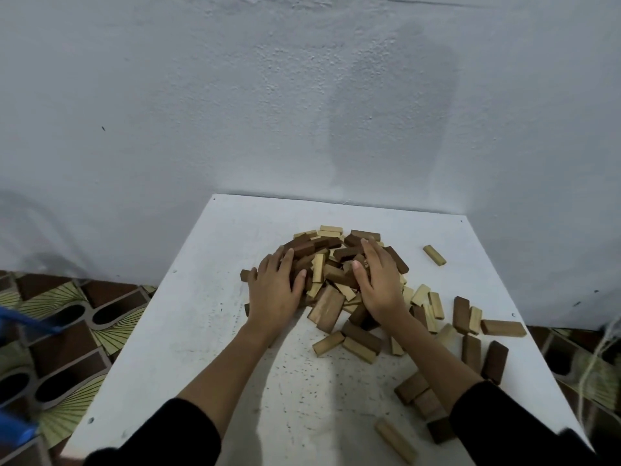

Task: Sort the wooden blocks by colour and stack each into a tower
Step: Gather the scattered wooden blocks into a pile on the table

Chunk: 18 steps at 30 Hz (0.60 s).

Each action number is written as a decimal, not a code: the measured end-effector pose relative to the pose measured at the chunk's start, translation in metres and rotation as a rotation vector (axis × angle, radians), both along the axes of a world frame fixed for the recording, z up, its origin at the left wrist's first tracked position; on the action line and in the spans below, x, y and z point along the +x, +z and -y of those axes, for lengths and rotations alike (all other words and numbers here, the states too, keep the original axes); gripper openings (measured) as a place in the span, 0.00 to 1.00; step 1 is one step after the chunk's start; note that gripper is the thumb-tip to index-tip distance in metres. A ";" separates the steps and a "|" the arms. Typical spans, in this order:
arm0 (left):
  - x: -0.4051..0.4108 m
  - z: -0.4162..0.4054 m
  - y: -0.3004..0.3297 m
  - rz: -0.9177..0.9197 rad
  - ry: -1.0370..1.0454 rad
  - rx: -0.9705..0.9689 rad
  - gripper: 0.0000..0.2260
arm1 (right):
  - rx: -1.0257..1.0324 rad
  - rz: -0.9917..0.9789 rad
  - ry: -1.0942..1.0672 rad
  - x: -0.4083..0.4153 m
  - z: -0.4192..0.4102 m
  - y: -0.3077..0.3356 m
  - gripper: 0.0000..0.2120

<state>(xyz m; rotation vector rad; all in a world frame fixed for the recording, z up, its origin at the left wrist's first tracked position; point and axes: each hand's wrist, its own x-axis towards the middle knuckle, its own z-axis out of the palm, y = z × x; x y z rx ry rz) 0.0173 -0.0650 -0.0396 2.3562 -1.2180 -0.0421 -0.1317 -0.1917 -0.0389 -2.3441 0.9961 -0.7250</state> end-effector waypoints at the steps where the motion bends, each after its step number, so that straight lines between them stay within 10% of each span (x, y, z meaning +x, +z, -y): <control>1: 0.001 0.002 0.001 -0.016 0.005 0.004 0.23 | 0.018 0.006 -0.001 -0.001 0.002 0.000 0.31; 12: -0.014 0.032 0.017 0.005 -0.039 -0.054 0.21 | 0.064 0.230 -0.043 -0.033 0.040 0.005 0.18; 18: -0.045 0.076 0.037 0.045 -0.226 -0.141 0.16 | 0.056 -0.127 -0.225 -0.060 0.127 -0.006 0.14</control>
